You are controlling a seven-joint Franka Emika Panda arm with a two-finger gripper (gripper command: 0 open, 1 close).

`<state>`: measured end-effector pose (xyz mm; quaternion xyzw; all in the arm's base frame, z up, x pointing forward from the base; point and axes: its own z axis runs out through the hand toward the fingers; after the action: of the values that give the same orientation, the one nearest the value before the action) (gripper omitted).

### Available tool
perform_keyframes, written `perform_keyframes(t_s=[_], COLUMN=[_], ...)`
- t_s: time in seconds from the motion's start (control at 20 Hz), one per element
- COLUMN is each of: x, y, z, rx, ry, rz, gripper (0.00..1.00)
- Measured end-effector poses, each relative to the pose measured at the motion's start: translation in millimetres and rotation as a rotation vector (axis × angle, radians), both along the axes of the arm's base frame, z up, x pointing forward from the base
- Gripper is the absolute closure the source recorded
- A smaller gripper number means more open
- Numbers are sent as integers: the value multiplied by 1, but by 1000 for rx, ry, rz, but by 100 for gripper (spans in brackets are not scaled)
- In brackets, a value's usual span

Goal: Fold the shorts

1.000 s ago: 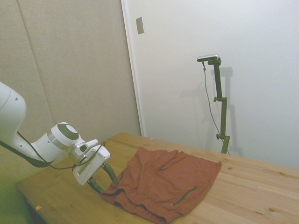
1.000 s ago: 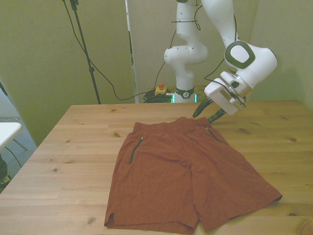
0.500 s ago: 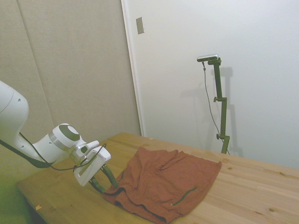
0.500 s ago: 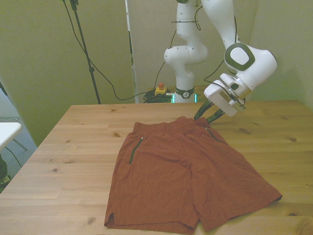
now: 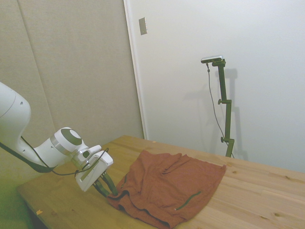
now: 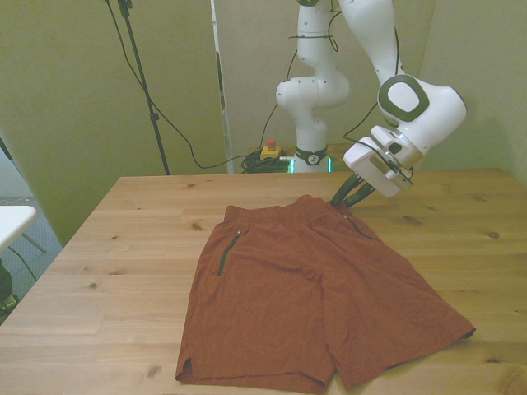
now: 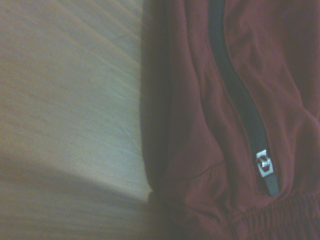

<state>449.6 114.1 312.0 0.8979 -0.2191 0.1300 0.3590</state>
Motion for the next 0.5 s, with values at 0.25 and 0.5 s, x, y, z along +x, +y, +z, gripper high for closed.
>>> perform_keyframes(t_s=[0.25, 0.5], x=[0, 2], y=[1, 2], z=[0, 4], rx=[2, 5], ry=[-4, -14], rz=[-1, -2], gripper=[100, 100])
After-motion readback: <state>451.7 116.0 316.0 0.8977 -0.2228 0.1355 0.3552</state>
